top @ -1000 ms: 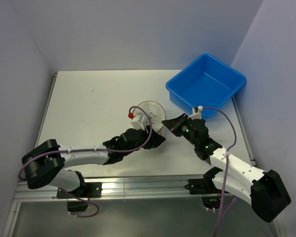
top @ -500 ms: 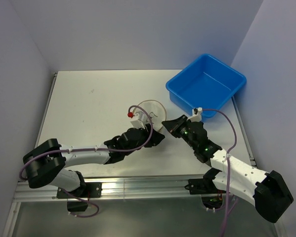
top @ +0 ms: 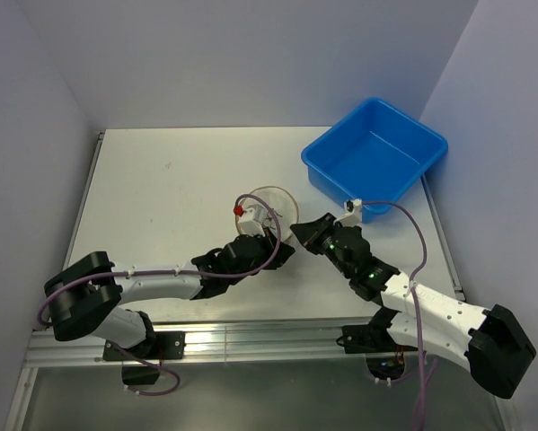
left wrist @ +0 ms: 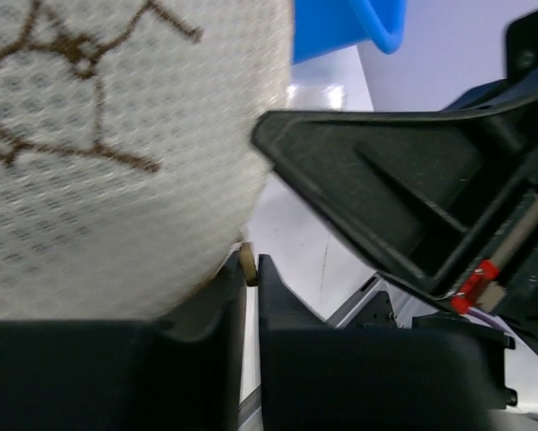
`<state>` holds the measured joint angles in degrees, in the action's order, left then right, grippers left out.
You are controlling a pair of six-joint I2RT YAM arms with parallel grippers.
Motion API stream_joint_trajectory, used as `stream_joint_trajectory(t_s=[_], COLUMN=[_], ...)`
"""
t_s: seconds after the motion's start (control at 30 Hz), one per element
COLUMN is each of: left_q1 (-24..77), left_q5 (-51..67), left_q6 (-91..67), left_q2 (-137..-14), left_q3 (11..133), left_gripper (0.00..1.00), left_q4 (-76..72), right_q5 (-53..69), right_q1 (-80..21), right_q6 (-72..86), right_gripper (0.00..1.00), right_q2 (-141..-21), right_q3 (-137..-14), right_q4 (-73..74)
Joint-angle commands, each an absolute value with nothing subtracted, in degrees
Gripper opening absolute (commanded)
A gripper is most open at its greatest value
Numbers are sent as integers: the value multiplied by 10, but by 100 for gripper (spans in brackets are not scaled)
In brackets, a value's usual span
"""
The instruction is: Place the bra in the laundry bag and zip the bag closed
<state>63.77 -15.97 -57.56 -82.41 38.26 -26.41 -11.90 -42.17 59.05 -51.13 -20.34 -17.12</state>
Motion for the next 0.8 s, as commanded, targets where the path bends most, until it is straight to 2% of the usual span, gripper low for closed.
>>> stream_joint_trajectory(t_s=[0.0, 0.3, 0.77], left_q1=[640, 641, 633], left_q5=[-188, -217, -304], left_q6=[-561, -534, -494], left_q2=[-810, -773, -607], left_q3=[398, 369, 284], left_gripper=[0, 0, 0], left_q4=[-281, -239, -118], right_q5=[-131, -125, 33], right_q1=[-430, -411, -309], right_q6=[577, 544, 443], right_gripper=[0, 0, 0], right_q2=[-517, -507, -565], right_q3=[-221, -250, -324], right_q4=[-164, -122, -100])
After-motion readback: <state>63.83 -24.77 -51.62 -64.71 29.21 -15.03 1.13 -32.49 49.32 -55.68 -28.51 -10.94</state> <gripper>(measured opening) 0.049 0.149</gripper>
